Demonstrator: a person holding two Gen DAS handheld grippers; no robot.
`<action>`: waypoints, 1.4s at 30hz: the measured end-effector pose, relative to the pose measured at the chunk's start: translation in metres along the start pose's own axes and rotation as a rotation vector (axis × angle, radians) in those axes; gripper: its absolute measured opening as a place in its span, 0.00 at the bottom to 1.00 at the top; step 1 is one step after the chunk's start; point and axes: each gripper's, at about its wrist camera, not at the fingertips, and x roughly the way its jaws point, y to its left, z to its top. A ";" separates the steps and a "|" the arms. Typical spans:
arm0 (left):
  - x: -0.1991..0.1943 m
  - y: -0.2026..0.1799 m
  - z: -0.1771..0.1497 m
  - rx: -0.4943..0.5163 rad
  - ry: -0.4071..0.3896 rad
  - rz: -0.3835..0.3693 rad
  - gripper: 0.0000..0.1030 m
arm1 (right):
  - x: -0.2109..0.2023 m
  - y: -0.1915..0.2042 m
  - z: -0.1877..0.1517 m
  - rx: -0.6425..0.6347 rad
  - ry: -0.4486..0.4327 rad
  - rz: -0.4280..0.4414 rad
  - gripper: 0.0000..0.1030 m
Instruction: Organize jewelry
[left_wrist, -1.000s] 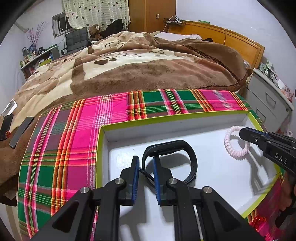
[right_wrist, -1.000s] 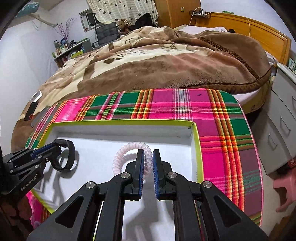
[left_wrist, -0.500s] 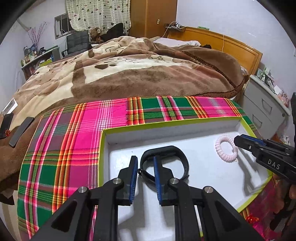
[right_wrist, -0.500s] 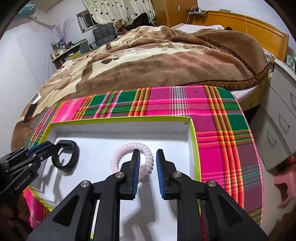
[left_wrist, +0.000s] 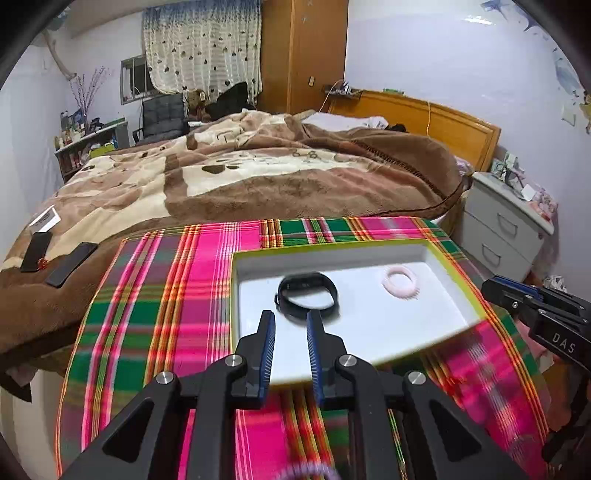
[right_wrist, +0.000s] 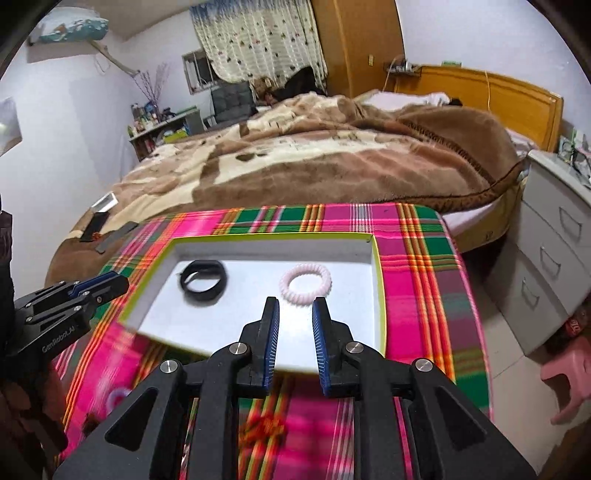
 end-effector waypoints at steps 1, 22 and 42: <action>-0.010 -0.001 -0.005 -0.001 -0.012 -0.006 0.16 | -0.008 0.002 -0.004 -0.002 -0.010 0.000 0.18; -0.127 -0.009 -0.120 -0.023 -0.099 -0.011 0.29 | -0.112 0.041 -0.112 -0.080 -0.075 0.020 0.18; -0.131 -0.017 -0.148 -0.004 -0.069 -0.035 0.29 | -0.105 0.047 -0.149 -0.074 0.012 0.071 0.18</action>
